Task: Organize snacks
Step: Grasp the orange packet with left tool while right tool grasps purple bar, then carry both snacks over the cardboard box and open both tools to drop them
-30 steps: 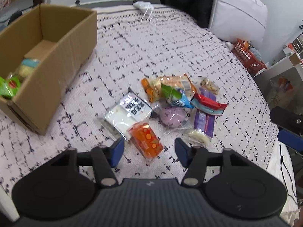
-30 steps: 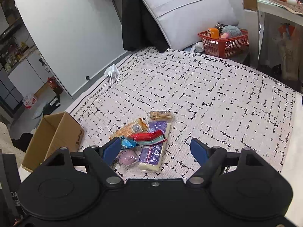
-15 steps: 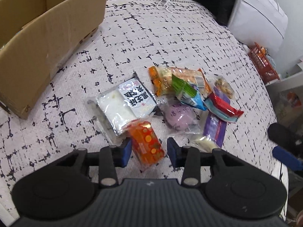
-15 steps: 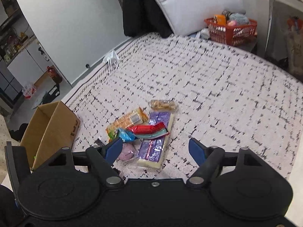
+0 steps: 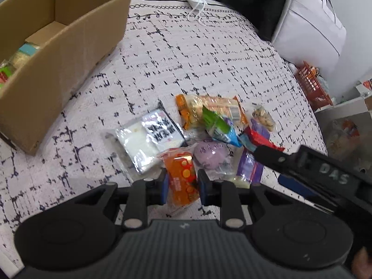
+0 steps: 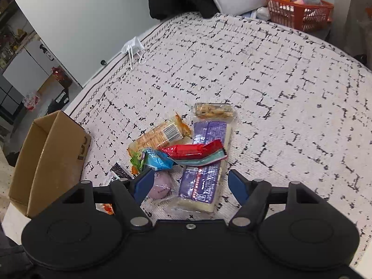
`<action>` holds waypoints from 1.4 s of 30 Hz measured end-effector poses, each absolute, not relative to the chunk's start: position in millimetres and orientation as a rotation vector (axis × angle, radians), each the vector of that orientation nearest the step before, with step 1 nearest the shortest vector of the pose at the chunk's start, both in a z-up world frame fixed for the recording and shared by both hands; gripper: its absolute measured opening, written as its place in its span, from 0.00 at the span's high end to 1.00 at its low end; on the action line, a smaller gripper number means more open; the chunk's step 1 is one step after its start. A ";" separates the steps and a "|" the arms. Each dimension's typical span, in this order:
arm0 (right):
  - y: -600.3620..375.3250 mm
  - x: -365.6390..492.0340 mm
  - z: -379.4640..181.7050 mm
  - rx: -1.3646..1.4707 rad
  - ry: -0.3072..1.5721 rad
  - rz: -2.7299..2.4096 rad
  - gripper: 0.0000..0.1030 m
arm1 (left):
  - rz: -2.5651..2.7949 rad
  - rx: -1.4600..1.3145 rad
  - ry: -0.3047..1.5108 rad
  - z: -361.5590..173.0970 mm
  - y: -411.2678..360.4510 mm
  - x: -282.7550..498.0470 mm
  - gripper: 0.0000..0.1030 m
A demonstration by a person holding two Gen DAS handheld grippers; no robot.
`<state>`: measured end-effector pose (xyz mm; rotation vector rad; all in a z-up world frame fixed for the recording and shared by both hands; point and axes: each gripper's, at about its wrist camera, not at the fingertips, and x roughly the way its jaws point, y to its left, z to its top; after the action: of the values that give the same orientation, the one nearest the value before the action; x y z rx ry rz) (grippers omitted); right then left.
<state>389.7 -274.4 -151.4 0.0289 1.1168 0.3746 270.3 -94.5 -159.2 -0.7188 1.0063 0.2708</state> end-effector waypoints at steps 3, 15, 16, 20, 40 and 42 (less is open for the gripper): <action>-268.2 391.1 -157.3 0.003 1.131 0.362 0.35 | 0.274 -0.721 1.005 -157.0 -86.6 269.4 0.76; -257.2 392.5 -188.4 -0.073 1.201 0.313 0.58 | 0.277 -0.725 1.008 -150.9 -73.0 255.1 0.76; -257.6 392.3 -188.2 -0.078 1.200 0.303 0.59 | 0.277 -0.724 1.007 -149.4 -72.8 253.8 0.76; -267.1 392.1 -179.7 -0.006 1.199 0.312 0.65 | 0.276 -0.716 0.998 -143.2 -72.4 249.5 0.76; -279.4 380.3 -121.8 0.187 1.052 0.408 0.67 | 0.309 -0.673 0.890 -96.6 -54.7 231.3 0.76; -276.3 376.8 -116.0 0.182 1.039 0.422 0.67 | 0.305 -0.667 0.877 -90.3 -53.4 229.4 0.76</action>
<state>376.8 -276.3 -116.0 0.1820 1.0387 0.4223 229.4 -53.4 -90.3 -0.6667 0.8767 0.3055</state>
